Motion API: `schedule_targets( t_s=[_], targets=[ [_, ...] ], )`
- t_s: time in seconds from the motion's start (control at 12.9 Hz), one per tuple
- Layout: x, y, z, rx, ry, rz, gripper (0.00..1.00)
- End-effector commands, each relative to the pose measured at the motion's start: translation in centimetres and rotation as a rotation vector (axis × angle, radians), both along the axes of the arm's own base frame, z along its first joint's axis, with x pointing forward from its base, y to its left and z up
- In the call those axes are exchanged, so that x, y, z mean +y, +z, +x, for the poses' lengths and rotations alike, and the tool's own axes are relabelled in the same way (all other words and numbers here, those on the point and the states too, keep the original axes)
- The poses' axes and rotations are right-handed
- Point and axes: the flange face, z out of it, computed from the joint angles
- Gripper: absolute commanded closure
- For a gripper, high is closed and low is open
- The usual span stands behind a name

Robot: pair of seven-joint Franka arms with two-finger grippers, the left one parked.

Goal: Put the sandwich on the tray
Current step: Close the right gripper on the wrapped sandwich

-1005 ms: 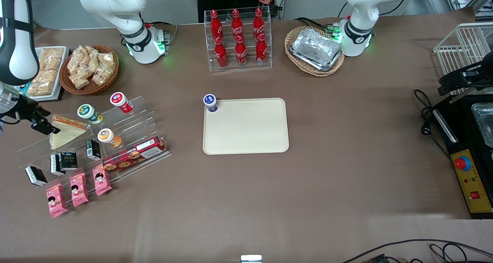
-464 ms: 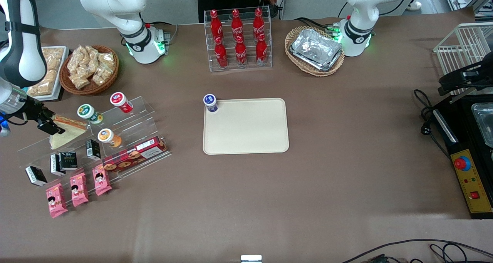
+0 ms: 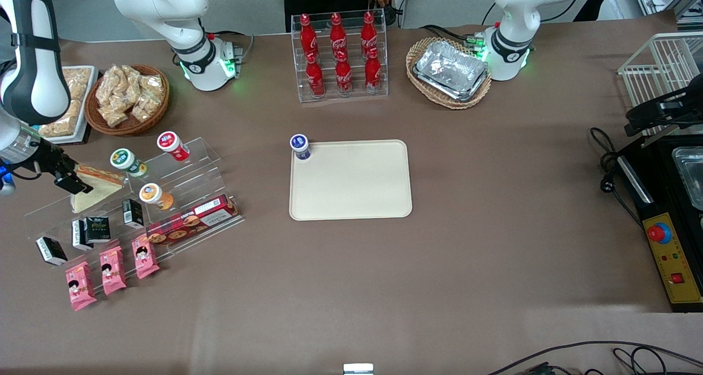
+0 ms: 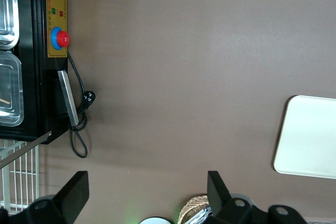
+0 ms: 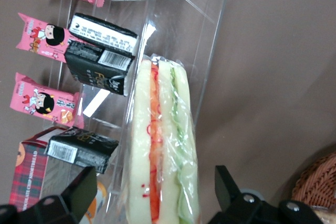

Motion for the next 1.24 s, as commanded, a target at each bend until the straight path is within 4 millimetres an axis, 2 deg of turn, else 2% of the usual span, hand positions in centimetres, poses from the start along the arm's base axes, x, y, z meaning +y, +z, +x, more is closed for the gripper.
schedule_targets(
  t_s=[0.0, 0.15, 0.23, 0.31, 0.46, 0.62, 0.77, 1.0, 1.16],
  targets=[
    [-0.1, -0.7, 0.1, -0.022, -0.013, -0.006, 0.09],
    [0.1, -0.6, 0.0, -0.015, -0.005, -0.002, 0.27],
    [0.1, -0.6, 0.0, -0.014, -0.005, -0.001, 0.29],
    [0.2, -0.6, 0.0, -0.014, -0.003, 0.0, 0.36],
    [0.5, -0.6, 0.2, -0.017, 0.003, -0.001, 0.43],
    [0.4, -0.4, 0.2, -0.021, 0.033, -0.002, 0.71],
    [0.3, -0.2, 0.4, -0.032, 0.07, 0.001, 0.93],
    [0.3, 1.5, 1.2, -0.046, 0.105, -0.005, 0.96],
    [0.5, 4.3, 2.4, -0.034, 0.12, 0.002, 0.96]
  ],
)
